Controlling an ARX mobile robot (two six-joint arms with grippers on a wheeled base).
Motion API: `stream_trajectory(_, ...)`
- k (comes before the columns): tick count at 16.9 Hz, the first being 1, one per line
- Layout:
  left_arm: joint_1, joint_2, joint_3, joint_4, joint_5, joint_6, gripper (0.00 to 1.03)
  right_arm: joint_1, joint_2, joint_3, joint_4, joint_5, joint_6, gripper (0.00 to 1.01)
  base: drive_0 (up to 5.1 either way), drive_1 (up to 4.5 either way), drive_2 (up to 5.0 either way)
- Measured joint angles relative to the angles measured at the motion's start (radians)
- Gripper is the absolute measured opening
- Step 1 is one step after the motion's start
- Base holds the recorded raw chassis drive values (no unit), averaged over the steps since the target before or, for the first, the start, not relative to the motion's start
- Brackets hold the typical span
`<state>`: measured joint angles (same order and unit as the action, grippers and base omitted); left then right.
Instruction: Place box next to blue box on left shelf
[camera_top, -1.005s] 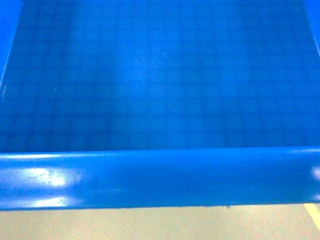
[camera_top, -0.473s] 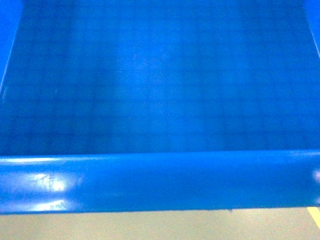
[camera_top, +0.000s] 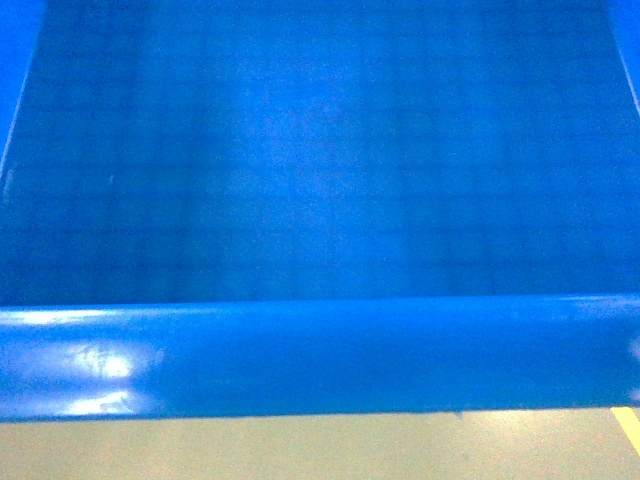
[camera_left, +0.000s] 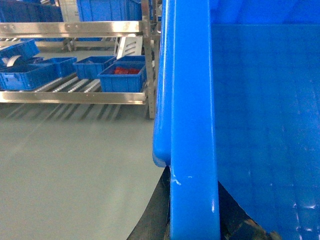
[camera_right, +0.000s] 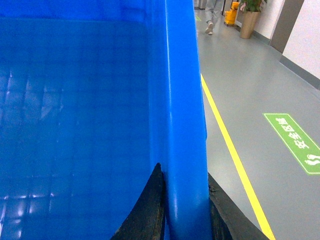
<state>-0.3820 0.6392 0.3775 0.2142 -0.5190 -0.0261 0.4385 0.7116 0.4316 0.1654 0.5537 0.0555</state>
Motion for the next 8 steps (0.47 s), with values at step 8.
stream_trajectory(8, 0.0, -0.001, 0.0, -0.001, 0.0, 0.0, 0.08, 0.0, 0.0, 0.0, -0.001, 0.0, 0.0, 0.12, 0.0, 4.34, -4.3)
